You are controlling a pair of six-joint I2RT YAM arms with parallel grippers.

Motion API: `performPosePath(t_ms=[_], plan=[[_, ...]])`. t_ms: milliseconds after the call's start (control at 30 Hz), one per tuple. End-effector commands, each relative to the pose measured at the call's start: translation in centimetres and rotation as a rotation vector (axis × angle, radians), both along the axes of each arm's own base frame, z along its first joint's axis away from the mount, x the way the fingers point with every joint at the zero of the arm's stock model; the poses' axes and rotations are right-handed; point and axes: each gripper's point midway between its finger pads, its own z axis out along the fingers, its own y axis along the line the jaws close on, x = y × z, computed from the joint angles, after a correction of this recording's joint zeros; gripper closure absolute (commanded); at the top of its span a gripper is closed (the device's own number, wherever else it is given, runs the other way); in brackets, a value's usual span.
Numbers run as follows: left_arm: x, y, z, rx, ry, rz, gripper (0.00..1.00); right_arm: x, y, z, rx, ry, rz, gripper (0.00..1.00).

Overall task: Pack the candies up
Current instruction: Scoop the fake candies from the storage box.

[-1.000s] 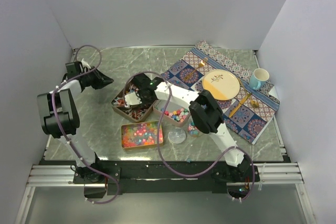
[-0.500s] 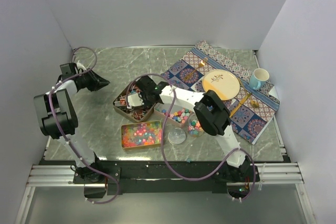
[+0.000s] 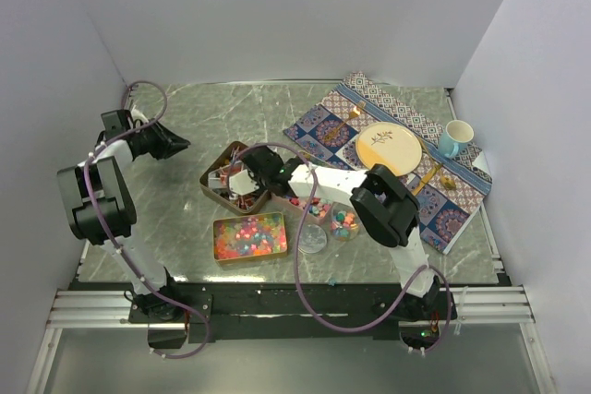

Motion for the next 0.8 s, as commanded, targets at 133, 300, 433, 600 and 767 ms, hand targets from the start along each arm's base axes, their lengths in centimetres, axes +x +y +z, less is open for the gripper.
performPosePath(t_ms=[133,300,433,600,767], plan=[[0.9,0.3,3.2,-0.015,-0.086,-0.015,0.73,1.9,1.2,9.1,0.247,-0.130,-0.094,1.00],[0.7,0.3,4.1,-0.015,-0.102,-0.015,0.73,2.0,-0.4,11.9,0.326,-0.147,-0.132,1.00],[0.7,0.6,4.8,-0.009,-0.119,-0.007,0.73,1.6,-3.4,13.2,0.353,-0.133,-0.160,1.00],[0.7,0.8,5.6,-0.008,-0.134,0.006,0.73,1.3,-9.8,16.3,0.373,-0.171,-0.193,1.00],[0.6,0.7,5.9,-0.010,-0.143,0.010,0.73,-0.8,-17.1,16.8,0.335,-0.195,-0.221,1.00]])
